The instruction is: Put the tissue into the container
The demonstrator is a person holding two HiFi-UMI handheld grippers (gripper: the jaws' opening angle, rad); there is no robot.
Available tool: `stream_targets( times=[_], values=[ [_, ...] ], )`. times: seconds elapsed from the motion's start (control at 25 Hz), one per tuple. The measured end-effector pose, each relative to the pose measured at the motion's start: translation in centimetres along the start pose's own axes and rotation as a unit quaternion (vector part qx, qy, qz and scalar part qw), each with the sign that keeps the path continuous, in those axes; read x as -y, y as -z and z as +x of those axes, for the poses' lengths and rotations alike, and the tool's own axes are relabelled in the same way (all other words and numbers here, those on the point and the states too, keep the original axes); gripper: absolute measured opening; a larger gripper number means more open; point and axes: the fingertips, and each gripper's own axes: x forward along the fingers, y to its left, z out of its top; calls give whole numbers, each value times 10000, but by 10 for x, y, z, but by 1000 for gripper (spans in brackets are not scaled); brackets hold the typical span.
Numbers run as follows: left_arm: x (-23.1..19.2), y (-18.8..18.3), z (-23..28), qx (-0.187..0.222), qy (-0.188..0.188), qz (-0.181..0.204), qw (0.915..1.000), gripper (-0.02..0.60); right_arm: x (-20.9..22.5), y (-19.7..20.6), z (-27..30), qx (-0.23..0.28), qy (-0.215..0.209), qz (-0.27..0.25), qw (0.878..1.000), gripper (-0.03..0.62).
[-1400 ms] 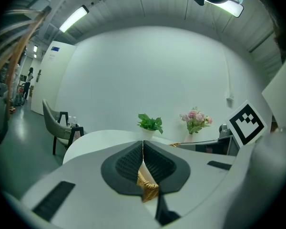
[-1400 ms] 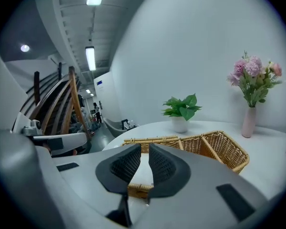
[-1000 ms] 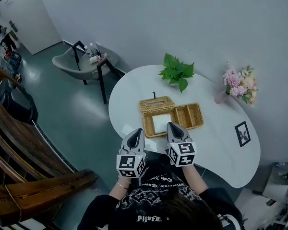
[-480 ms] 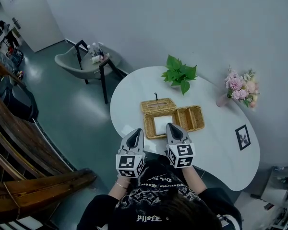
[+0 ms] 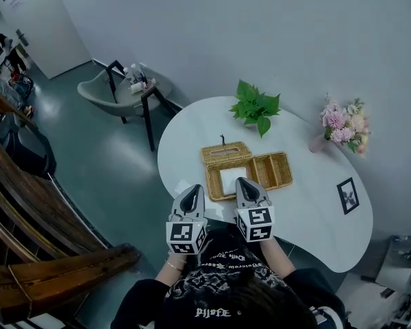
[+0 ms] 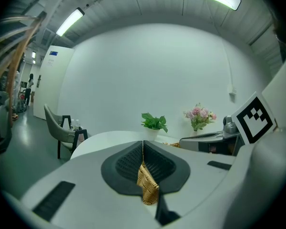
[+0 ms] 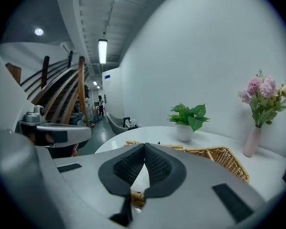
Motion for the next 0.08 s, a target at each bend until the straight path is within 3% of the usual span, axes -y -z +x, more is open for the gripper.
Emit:
stream_targets(
  times=[0.08],
  values=[
    [2, 0, 2, -7, 31, 24, 10000, 26, 2, 0, 1, -36, 18, -16, 10000, 23]
  ],
)
